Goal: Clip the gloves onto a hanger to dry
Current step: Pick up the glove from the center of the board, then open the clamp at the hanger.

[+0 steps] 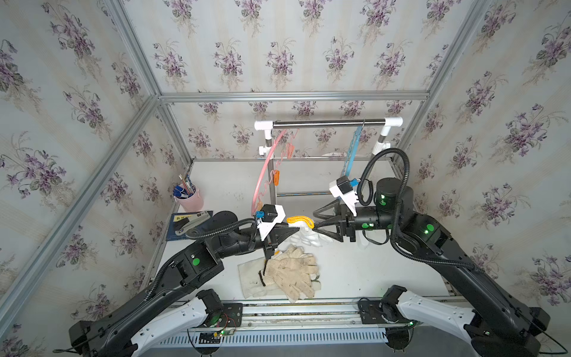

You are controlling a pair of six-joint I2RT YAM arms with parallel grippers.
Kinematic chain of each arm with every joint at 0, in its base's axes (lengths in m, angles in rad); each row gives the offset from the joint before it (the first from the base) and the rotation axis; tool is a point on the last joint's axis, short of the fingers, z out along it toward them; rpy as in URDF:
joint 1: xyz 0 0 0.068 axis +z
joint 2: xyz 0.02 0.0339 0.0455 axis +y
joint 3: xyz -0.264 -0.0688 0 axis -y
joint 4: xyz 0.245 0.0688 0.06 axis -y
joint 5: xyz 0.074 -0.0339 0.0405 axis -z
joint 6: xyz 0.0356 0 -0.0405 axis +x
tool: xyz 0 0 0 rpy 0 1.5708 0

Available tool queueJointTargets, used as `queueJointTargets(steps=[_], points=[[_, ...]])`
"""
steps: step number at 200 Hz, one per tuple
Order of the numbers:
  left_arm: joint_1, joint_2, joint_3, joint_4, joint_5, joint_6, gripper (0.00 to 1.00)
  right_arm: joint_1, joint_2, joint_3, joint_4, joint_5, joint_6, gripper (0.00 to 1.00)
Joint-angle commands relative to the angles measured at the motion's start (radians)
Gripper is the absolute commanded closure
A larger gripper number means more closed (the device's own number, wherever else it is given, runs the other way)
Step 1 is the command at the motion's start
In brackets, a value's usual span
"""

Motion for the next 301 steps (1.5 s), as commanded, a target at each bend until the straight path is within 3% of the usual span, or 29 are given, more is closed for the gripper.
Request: queueJointTargets(steps=[1, 46, 79, 105, 141, 149, 151, 154, 158, 185, 240, 301], points=[[0.000, 0.000, 0.005, -0.017, -0.035, 0.020, 1.00, -0.001, -0.041, 0.014, -0.004, 0.139, -0.008, 0.36], [0.000, 0.054, 0.005, -0.078, -0.101, 0.069, 1.00, -0.003, -0.169, -0.046, -0.047, 0.448, -0.012, 0.38], [-0.001, 0.114, 0.014, -0.058, -0.087, 0.079, 1.00, -0.004, -0.395, -0.256, 0.104, 0.617, -0.058, 0.40], [0.000, 0.160, 0.024, -0.039, -0.067, 0.089, 1.00, -0.003, -0.553, -0.423, 0.181, 0.589, -0.146, 0.41], [-0.001, 0.199, 0.009, 0.008, -0.073, 0.093, 1.00, -0.003, -0.530, -0.483, 0.131, 0.545, -0.212, 0.34], [0.000, 0.204, 0.000, 0.022, -0.077, 0.090, 1.00, -0.003, -0.515, -0.485, 0.138, 0.572, -0.220, 0.27], [0.000, 0.205, -0.004, 0.026, -0.078, 0.090, 1.00, -0.003, -0.510, -0.487, 0.141, 0.577, -0.222, 0.22], [-0.001, 0.207, -0.007, 0.032, -0.081, 0.088, 1.00, -0.003, -0.505, -0.486, 0.144, 0.587, -0.224, 0.04], [-0.001, 0.210, -0.013, 0.040, -0.086, 0.084, 1.00, -0.003, -0.495, -0.486, 0.150, 0.603, -0.224, 0.00], [-0.001, 0.225, -0.056, 0.096, -0.117, 0.073, 1.00, -0.004, -0.438, -0.475, 0.178, 0.651, -0.288, 0.00], [-0.001, 0.284, -0.096, 0.188, -0.151, 0.063, 1.00, -0.013, -0.385, -0.542, 0.221, 0.575, -0.496, 0.00], [0.001, 0.309, -0.139, 0.280, -0.162, 0.063, 1.00, -0.119, -0.301, -0.522, 0.323, 0.480, -0.475, 0.00]])
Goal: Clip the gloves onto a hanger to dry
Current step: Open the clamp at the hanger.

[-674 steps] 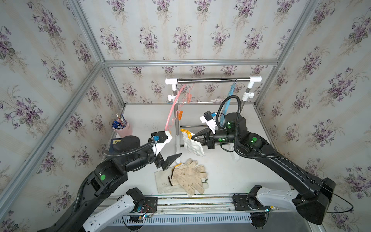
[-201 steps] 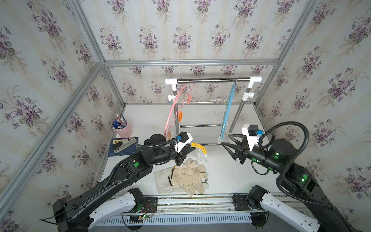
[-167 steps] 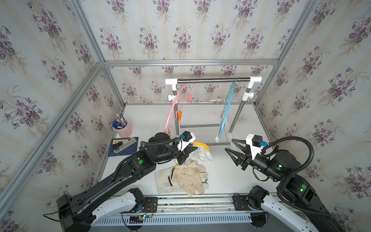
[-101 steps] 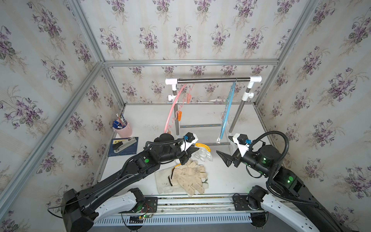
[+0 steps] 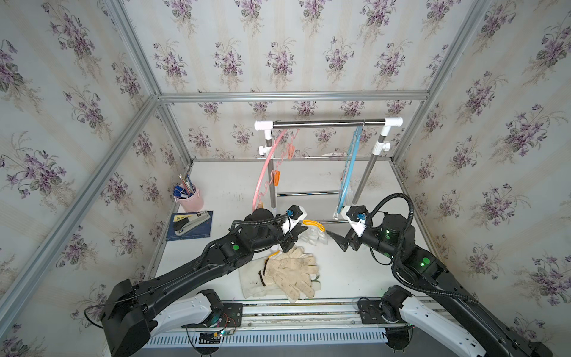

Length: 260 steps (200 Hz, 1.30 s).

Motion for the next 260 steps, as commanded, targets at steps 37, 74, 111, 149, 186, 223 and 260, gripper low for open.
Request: queueJointTargets(steps=[37, 74, 111, 149, 186, 223, 260], points=[[0.003, 0.049, 0.003, 0.117, -0.007, 0.011, 1.00, -0.185, 0.040, 0.018, 0.103, -0.264, -0.006, 0.00], [0.011, 0.097, 0.016, 0.130, -0.015, -0.001, 1.00, -0.278, 0.107, 0.006, 0.162, -0.547, 0.046, 0.00], [0.021, 0.133, 0.002, 0.166, -0.037, -0.010, 1.00, -0.306, 0.185, 0.009, 0.158, -0.708, -0.073, 0.11], [0.023, 0.156, -0.012, 0.203, -0.048, -0.014, 1.00, -0.325, 0.235, 0.010, 0.147, -0.734, -0.114, 0.11], [0.023, 0.160, -0.011, 0.209, -0.056, -0.003, 1.00, -0.347, 0.264, 0.043, 0.137, -0.741, -0.130, 0.11], [0.031, 0.160, -0.009, 0.196, -0.062, 0.015, 1.00, -0.349, 0.295, 0.046, 0.187, -0.760, -0.091, 0.14], [0.040, 0.143, -0.022, 0.179, -0.066, 0.017, 1.00, -0.350, 0.327, 0.043, 0.218, -0.729, -0.082, 0.15]])
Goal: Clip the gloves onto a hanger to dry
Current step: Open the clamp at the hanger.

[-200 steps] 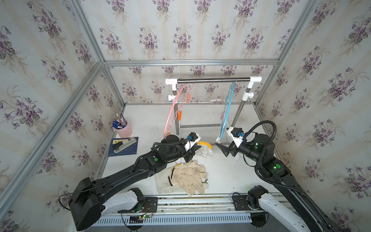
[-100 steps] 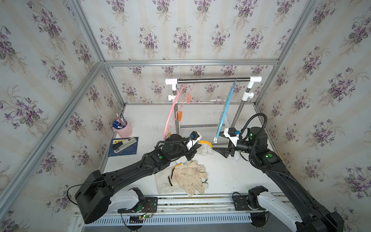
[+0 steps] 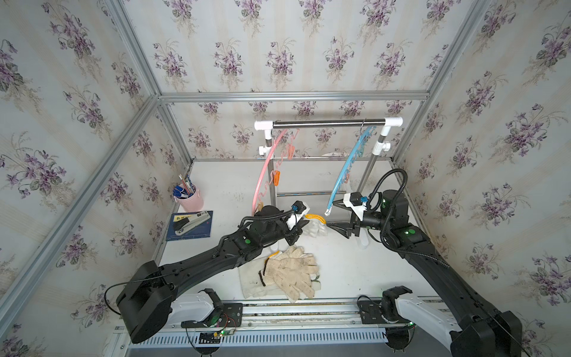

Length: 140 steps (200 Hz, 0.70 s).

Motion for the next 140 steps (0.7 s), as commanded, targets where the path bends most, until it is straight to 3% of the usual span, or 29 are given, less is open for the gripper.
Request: queueJointTargets(steps=[1, 89, 140], points=[[0.004, -0.012, -0.008, 0.024, -0.008, 0.013, 1.00, -0.001, 0.010, 0.003, 0.054, 0.008, 0.005, 0.15], [0.015, -0.033, -0.022, 0.012, -0.028, 0.006, 1.00, 0.001, 0.030, -0.008, 0.168, 0.058, 0.095, 0.18], [0.015, -0.062, -0.040, -0.014, -0.034, -0.001, 1.00, 0.063, 0.003, -0.042, 0.201, 0.204, 0.110, 0.09]])
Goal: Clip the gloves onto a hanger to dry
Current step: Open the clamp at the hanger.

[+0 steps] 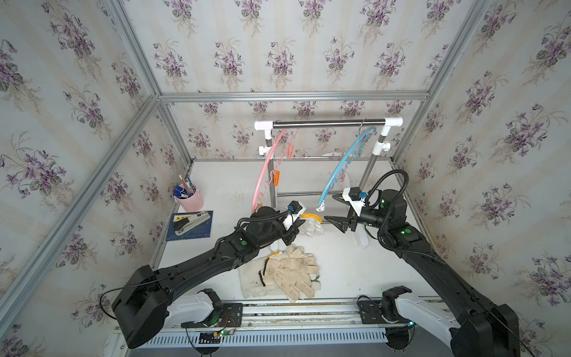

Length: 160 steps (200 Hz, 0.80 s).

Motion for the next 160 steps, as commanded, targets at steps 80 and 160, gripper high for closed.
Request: queueJointTargets(steps=[80, 160], points=[[0.004, -0.091, -0.044, -0.050, -0.051, 0.003, 0.99, 0.034, 0.015, -0.033, 0.121, 0.104, 0.035, 0.10], [0.004, -0.093, -0.039, -0.056, -0.055, 0.004, 0.98, 0.105, 0.021, -0.026, 0.110, 0.157, 0.015, 0.12]])
